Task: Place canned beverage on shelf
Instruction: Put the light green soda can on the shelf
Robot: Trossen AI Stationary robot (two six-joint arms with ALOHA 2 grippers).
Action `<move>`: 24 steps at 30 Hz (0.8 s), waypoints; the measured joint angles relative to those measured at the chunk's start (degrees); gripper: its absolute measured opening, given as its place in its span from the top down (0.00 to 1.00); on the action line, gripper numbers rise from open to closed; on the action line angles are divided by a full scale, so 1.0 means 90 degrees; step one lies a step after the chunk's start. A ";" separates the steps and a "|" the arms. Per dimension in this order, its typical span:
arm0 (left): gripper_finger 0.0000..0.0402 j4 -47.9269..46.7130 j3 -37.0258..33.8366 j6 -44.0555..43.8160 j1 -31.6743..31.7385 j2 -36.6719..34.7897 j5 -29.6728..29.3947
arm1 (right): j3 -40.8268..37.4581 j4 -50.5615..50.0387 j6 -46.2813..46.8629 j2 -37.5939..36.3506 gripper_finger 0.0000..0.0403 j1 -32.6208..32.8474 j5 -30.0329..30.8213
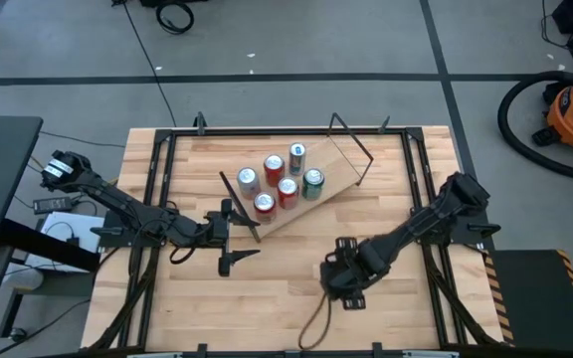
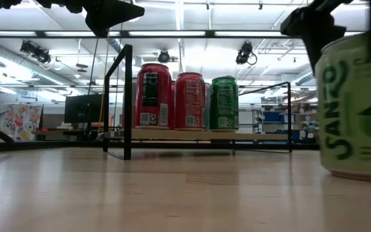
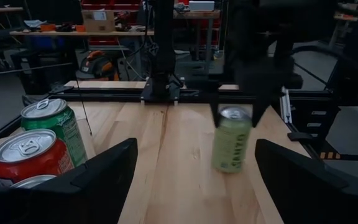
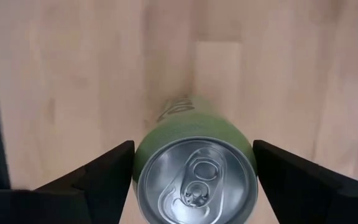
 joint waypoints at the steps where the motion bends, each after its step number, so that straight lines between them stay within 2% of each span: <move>1: 0.16 -0.0003 0.0000 0.0000 -0.0001 0.0000 0.0000 | 0.0000 -0.0078 0.0161 -0.0002 0.20 -0.0077 0.0026; 6: 0.16 -0.0019 0.0000 0.0001 0.0001 0.0000 0.0000 | -0.0007 -0.0317 0.0988 -0.0005 0.20 -0.0537 0.0202; 10: 0.16 -0.0026 0.0000 0.0000 0.0000 0.0001 0.0000 | -0.0015 -0.0357 0.1038 0.0003 0.20 -0.0909 0.0356; 20: 0.16 -0.0058 0.0000 0.0001 0.0002 0.0002 0.0000 | -0.0022 -0.0520 0.0338 0.0010 0.20 -0.1651 0.0503; 24: 0.16 -0.0092 0.0000 0.0002 0.0001 0.0000 0.0000 | -0.0037 -0.0508 -0.0069 0.0035 0.15 -0.1684 0.0468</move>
